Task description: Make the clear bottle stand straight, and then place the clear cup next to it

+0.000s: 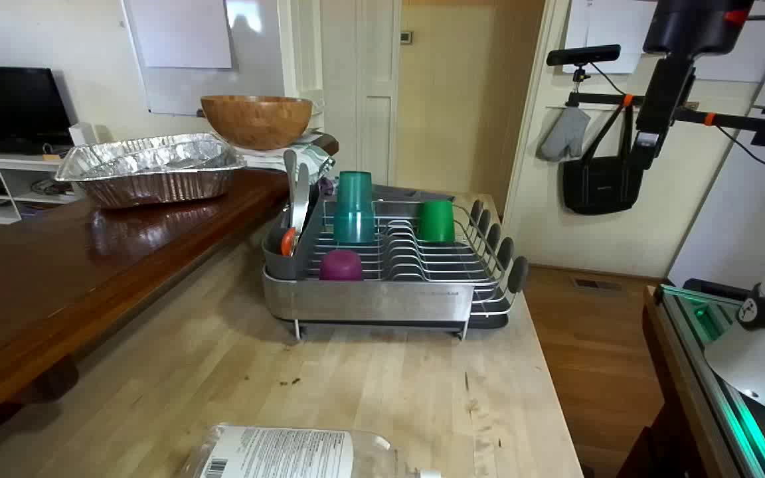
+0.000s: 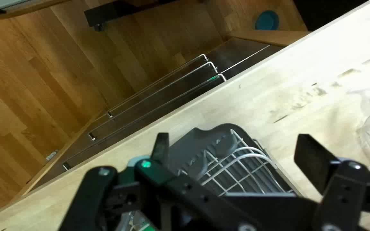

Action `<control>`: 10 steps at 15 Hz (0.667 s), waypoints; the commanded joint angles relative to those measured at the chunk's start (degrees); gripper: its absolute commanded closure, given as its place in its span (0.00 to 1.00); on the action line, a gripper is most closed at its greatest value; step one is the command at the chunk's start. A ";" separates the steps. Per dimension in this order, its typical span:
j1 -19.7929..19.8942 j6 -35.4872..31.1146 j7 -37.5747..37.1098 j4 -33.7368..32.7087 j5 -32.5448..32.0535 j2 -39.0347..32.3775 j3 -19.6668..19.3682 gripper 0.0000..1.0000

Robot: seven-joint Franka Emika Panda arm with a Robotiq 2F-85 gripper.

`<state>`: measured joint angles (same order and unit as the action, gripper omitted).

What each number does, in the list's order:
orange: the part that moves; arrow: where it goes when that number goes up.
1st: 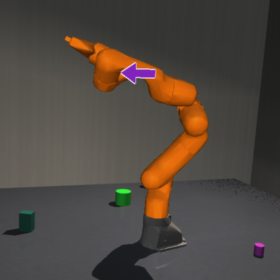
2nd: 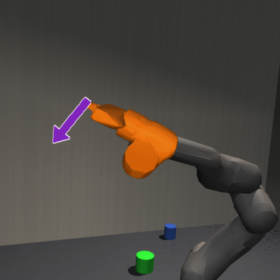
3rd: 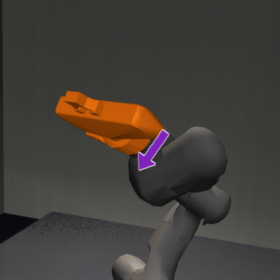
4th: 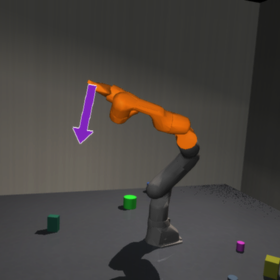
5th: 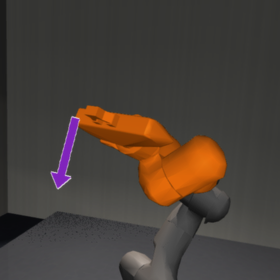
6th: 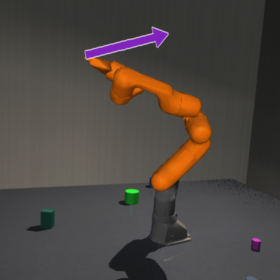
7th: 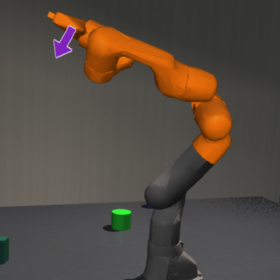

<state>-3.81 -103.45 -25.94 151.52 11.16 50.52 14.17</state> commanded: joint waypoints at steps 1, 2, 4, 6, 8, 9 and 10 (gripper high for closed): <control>0.38 0.18 0.24 -0.12 0.19 0.04 0.25 0.00; 0.38 0.18 0.25 -0.12 0.19 0.04 0.25 0.00; -0.53 -0.59 1.61 -0.70 -0.27 -0.50 1.04 0.00; -2.09 -1.74 3.33 -1.09 0.44 -1.79 2.31 0.00; -3.55 -2.55 3.59 -1.50 1.15 -3.23 4.17 0.00; -4.42 -2.88 3.29 -1.69 1.43 -4.04 5.26 0.00; -5.41 -3.83 3.12 -1.72 1.71 -4.93 6.54 0.00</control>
<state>-6.78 -104.85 -23.12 150.57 11.43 49.01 18.24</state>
